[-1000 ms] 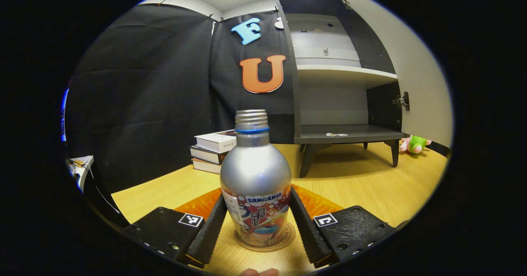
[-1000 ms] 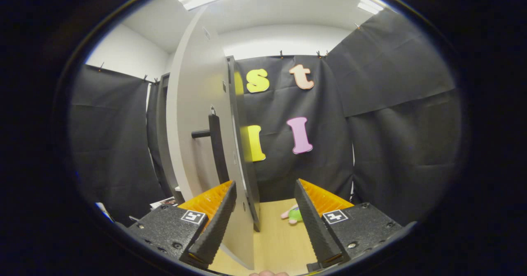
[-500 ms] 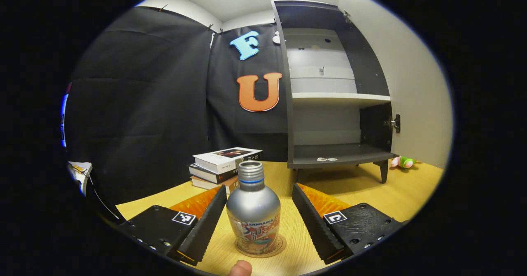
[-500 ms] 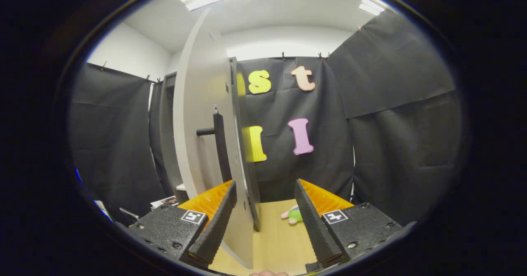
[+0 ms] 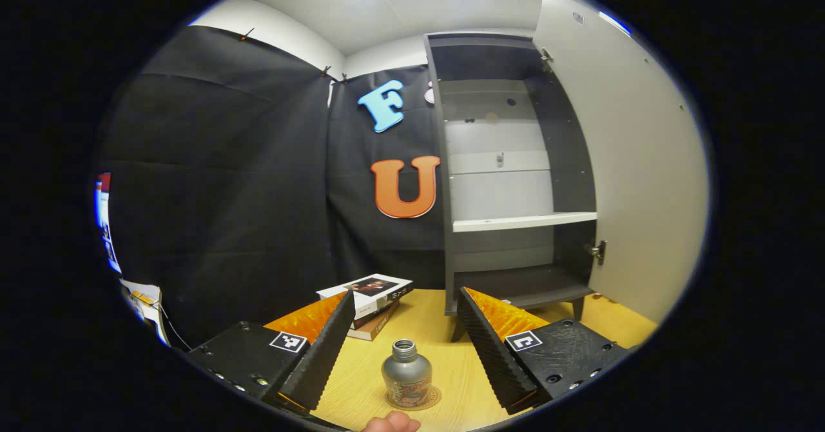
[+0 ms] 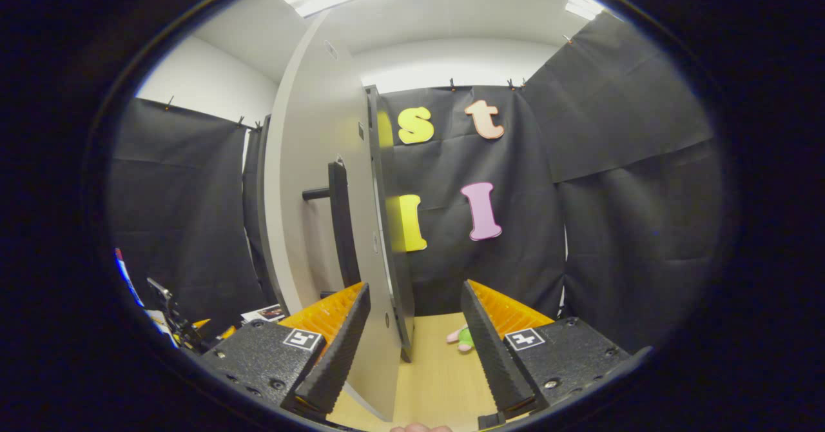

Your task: Open the cabinet door with the right hand, grasp the bottle in the cabinet with the left hand and place it on the coaster, then close the cabinet door with the right hand.

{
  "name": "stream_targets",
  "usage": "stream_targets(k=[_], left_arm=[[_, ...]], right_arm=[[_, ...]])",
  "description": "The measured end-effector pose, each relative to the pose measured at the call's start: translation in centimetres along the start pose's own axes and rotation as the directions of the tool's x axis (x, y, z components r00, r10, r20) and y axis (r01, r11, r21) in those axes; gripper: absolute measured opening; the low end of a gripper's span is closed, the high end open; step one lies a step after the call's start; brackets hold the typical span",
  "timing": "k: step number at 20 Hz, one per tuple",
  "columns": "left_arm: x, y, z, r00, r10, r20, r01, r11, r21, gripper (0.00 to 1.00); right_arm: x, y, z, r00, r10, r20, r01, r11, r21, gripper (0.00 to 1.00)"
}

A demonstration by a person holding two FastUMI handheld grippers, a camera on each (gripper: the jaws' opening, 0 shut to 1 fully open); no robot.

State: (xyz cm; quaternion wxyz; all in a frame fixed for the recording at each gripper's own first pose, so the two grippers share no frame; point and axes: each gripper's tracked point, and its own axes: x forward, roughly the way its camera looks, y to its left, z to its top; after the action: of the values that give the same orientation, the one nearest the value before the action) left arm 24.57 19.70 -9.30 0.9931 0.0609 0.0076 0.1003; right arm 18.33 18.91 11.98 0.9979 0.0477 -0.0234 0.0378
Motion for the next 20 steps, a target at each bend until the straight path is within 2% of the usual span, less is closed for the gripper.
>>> stream_targets(k=[2,4,7,11,14,17,18,20], left_arm=[[-1.4,-1.1,2.3,0.998,-0.055,-0.007,0.055,0.998,-0.026,0.95],[-2.2,-1.2,4.6,0.998,-0.068,-0.004,0.067,0.996,-0.052,0.96],[-3.0,-1.0,7.6,0.999,-0.044,0.017,0.045,0.997,-0.062,0.96],[-3.5,-1.8,10.2,0.997,-0.065,0.040,0.068,0.994,-0.082,0.96],[-3.5,-1.4,11.9,0.997,-0.048,0.065,0.054,0.995,-0.080,0.96],[-3.6,-1.3,12.3,0.997,-0.039,0.071,0.043,0.997,-0.060,0.96],[-3.6,-1.4,12.2,0.997,-0.040,0.068,0.044,0.998,-0.054,0.95],[-3.6,-1.2,12.1,0.998,-0.032,0.063,0.035,0.998,-0.046,0.95]], right_arm=[[0.3,-0.1,0.0,1.000,-0.002,0.010,0.002,1.000,-0.002,0.89],[0.5,-0.2,-0.1,1.000,-0.007,0.014,0.007,1.000,-0.006,0.88],[0.8,-0.4,-0.4,1.000,-0.010,0.013,0.011,1.000,-0.025,0.89],[0.6,-0.3,-0.7,1.000,-0.008,-0.006,0.008,1.000,-0.022,0.88],[0.6,-0.1,-0.8,1.000,-0.006,-0.012,0.006,1.000,-0.019,0.86],[0.7,0.4,-0.8,1.000,0.010,-0.016,-0.010,1.000,0.003,0.82],[0.8,0.8,-0.9,1.000,0.019,-0.022,-0.019,1.000,0.017,0.86],[0.8,1.6,-1.0,0.999,0.040,-0.034,-0.038,0.999,0.035,0.85]])
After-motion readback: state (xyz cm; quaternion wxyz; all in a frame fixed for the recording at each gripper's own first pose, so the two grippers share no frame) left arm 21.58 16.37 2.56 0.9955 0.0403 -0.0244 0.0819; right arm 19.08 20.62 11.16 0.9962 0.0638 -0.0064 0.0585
